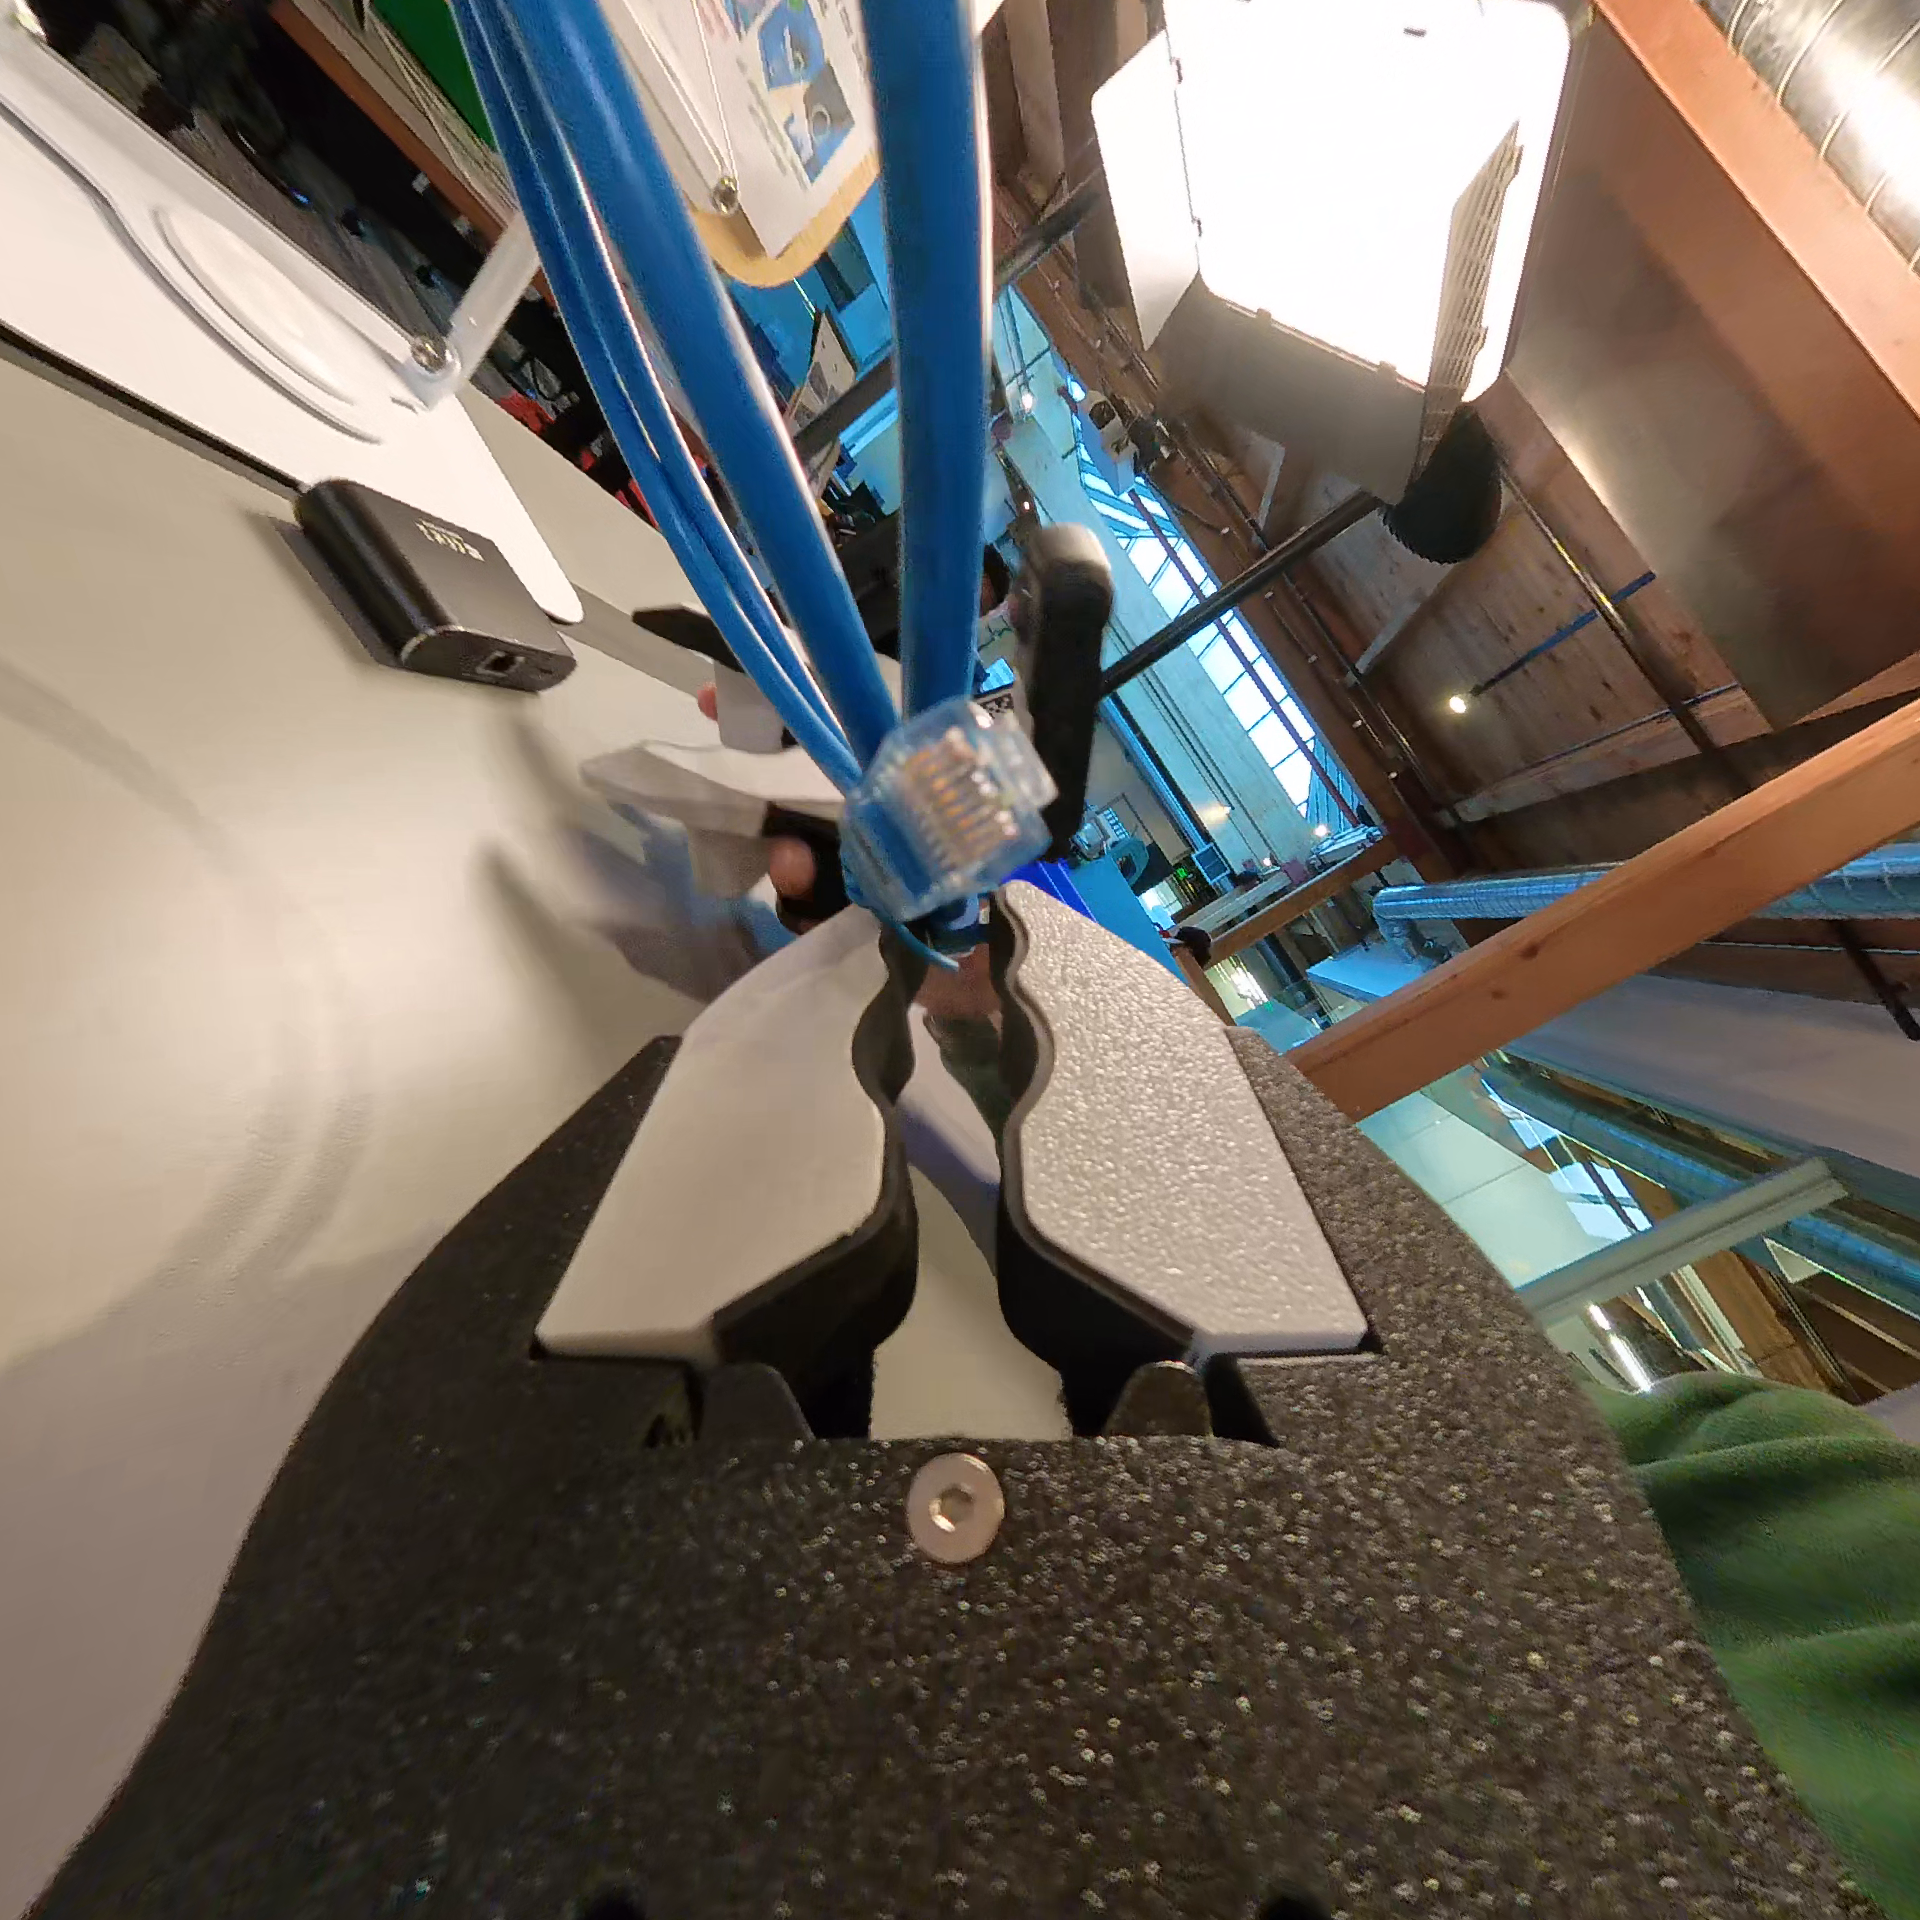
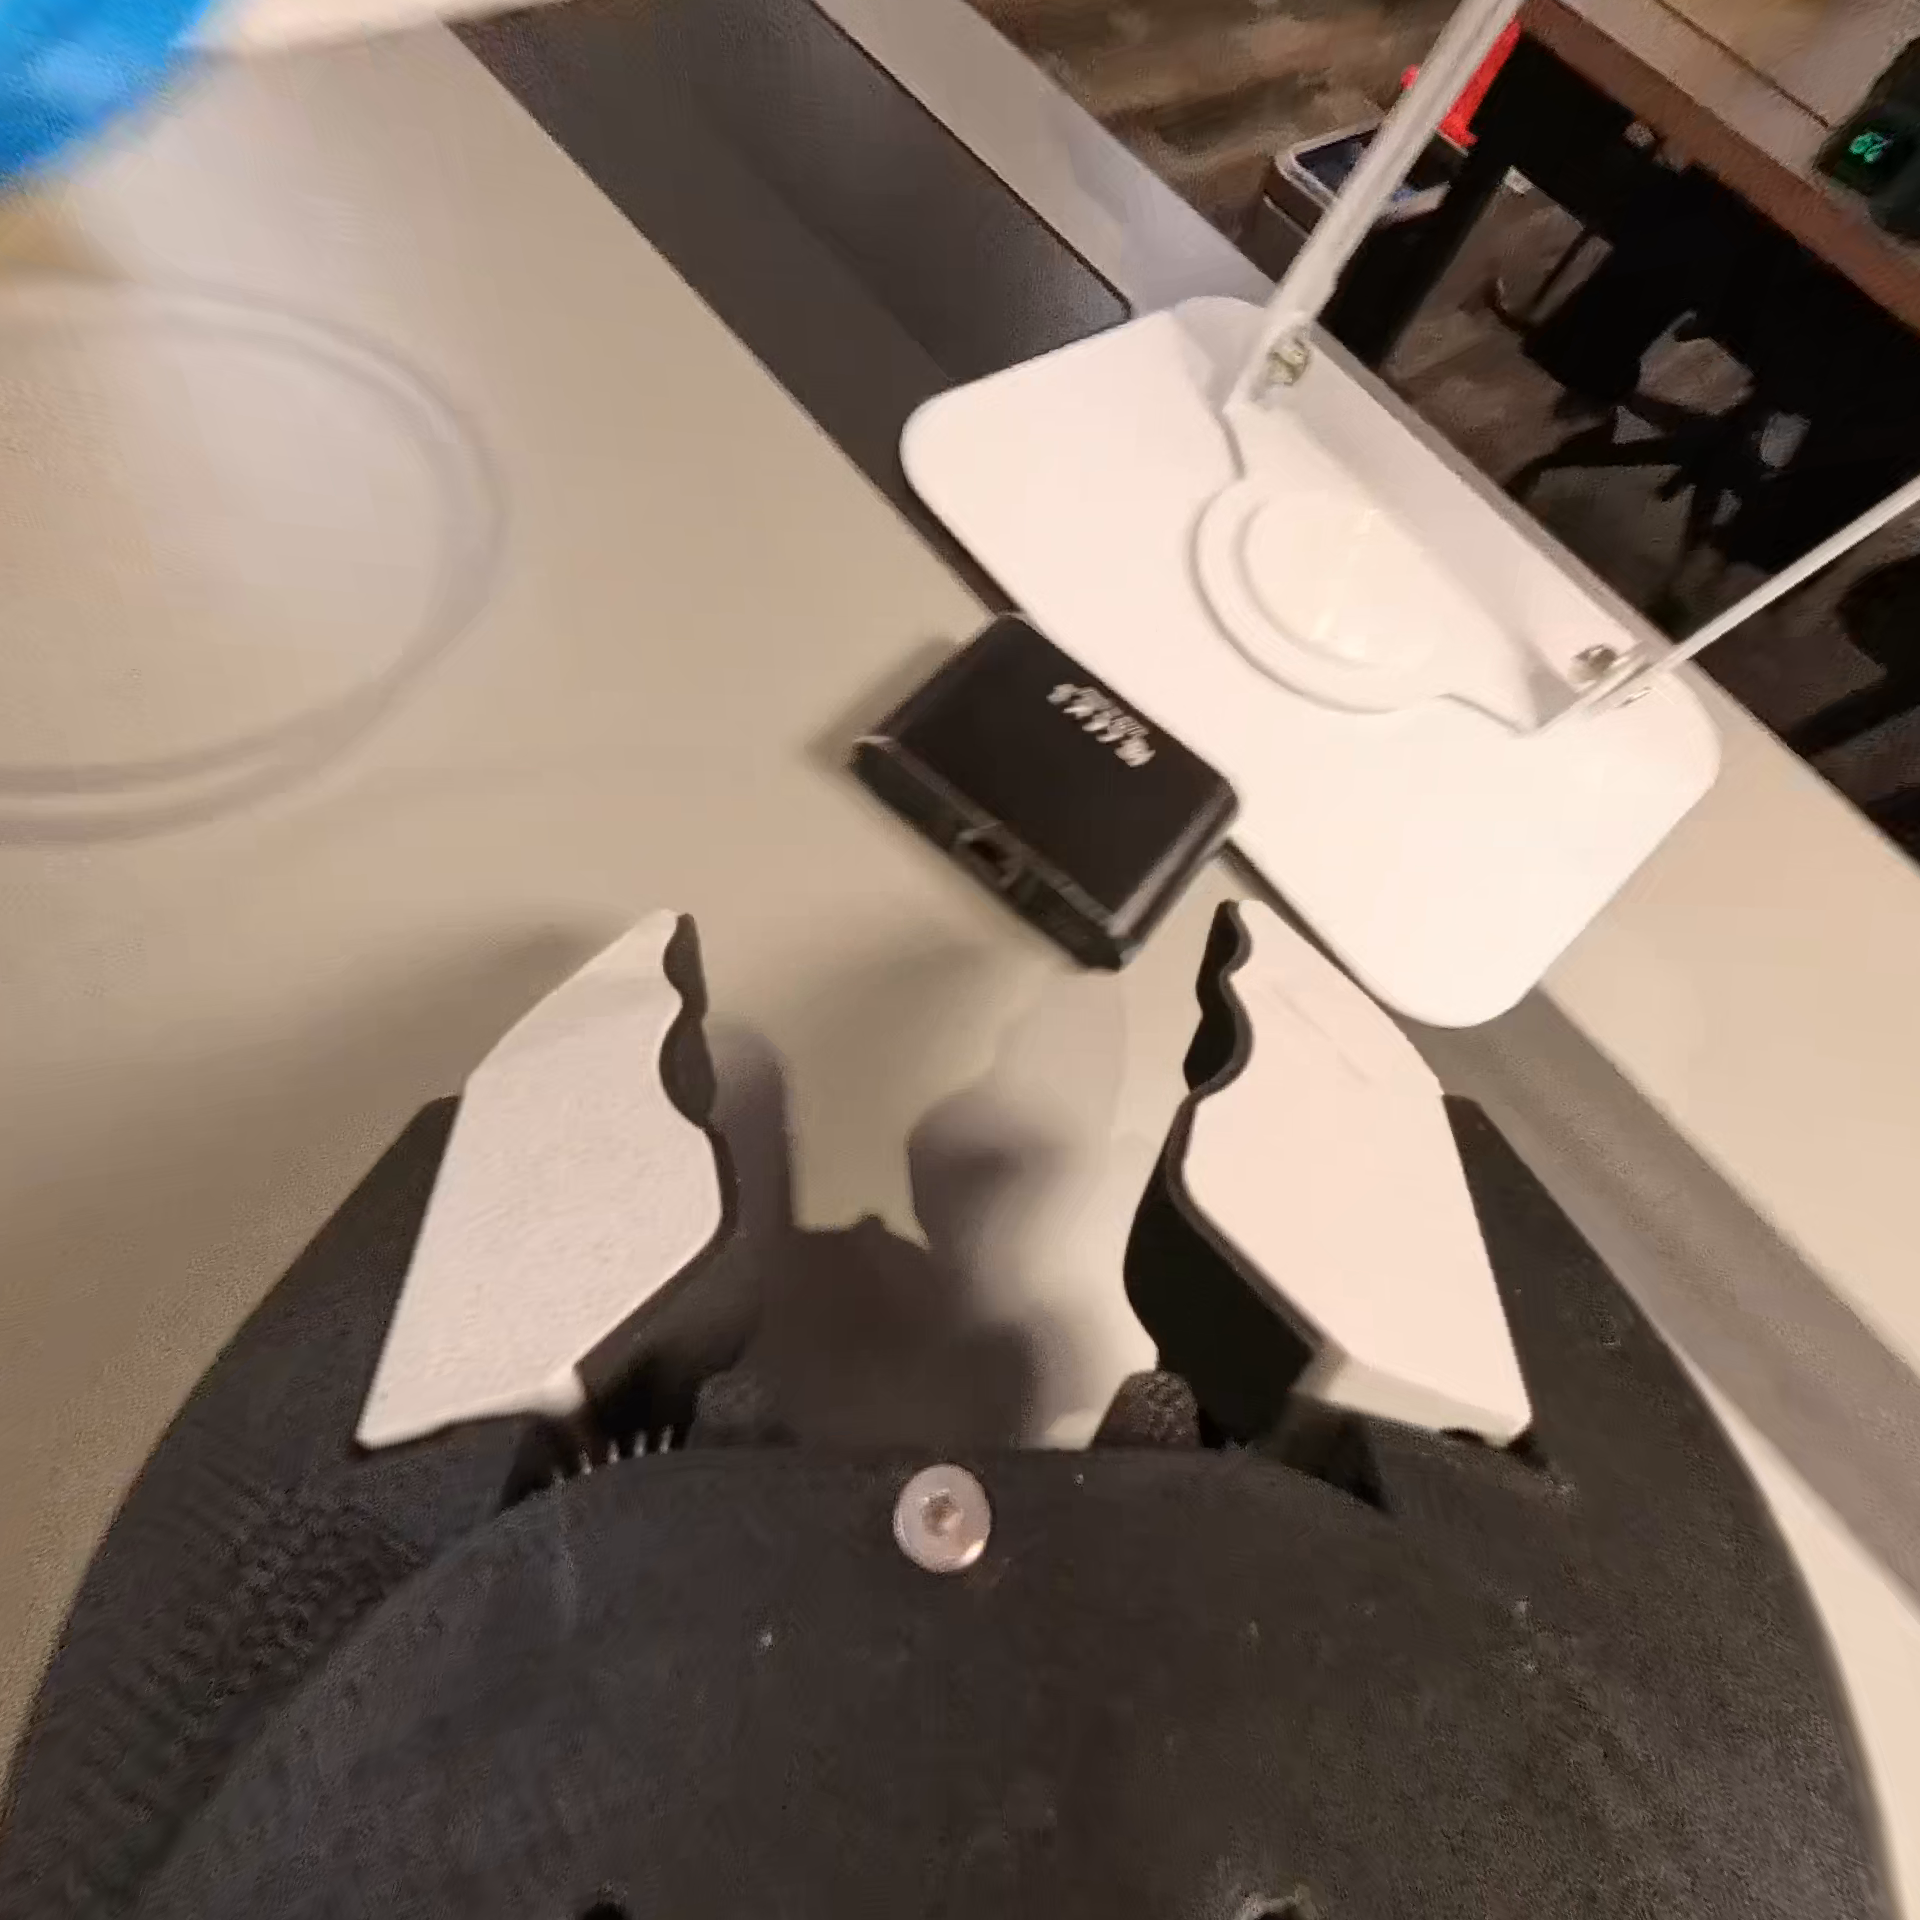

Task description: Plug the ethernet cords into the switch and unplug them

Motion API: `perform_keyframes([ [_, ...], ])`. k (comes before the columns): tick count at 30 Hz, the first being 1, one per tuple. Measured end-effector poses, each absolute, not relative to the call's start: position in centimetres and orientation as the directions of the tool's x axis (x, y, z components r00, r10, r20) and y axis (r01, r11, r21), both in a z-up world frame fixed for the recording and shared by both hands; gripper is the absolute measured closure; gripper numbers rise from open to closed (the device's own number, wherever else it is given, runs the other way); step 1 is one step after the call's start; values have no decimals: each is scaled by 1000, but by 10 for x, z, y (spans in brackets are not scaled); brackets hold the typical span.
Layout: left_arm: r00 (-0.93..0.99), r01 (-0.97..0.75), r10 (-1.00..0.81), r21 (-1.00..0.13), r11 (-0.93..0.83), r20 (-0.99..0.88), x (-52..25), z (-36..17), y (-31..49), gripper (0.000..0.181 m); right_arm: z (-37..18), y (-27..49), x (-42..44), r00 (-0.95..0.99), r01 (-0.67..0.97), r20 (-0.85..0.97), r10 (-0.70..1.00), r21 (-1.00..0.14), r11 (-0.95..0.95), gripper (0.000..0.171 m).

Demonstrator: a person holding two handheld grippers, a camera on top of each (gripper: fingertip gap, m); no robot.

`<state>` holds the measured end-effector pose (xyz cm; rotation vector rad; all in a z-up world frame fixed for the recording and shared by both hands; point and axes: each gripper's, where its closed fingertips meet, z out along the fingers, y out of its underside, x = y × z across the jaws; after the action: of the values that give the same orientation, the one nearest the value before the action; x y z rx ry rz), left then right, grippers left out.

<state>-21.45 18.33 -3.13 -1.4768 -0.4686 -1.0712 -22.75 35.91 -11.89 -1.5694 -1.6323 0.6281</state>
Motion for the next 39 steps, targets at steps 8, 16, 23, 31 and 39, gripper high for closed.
perform_keyframes([
  [8, 502, 808, -266, -556, -196, 823, -233, -36, 184, 169, -151, 372, -256, -39, 732, 73, 997, -677, 79, 67],
  [16, 509, 804, -261, -562, -196, 820, -234, -39, 185, 169, -141, 343, -240, -140, 779, 126, 982, -599, 188, 80],
  [23, 534, 795, -246, -579, -182, 809, -237, -40, 185, 169, -157, 307, -274, -44, 786, -50, 998, -618, 3, 50],
  [31, 542, 791, -236, -585, -182, 807, -237, -43, 185, 169, -153, 314, -297, 109, 738, -8, 994, -670, -86, 95],
  [39, 547, 791, -218, -584, -180, 808, -240, -45, 185, 169, -153, 309, -246, 125, 745, -5, 992, -660, -97, 104],
])
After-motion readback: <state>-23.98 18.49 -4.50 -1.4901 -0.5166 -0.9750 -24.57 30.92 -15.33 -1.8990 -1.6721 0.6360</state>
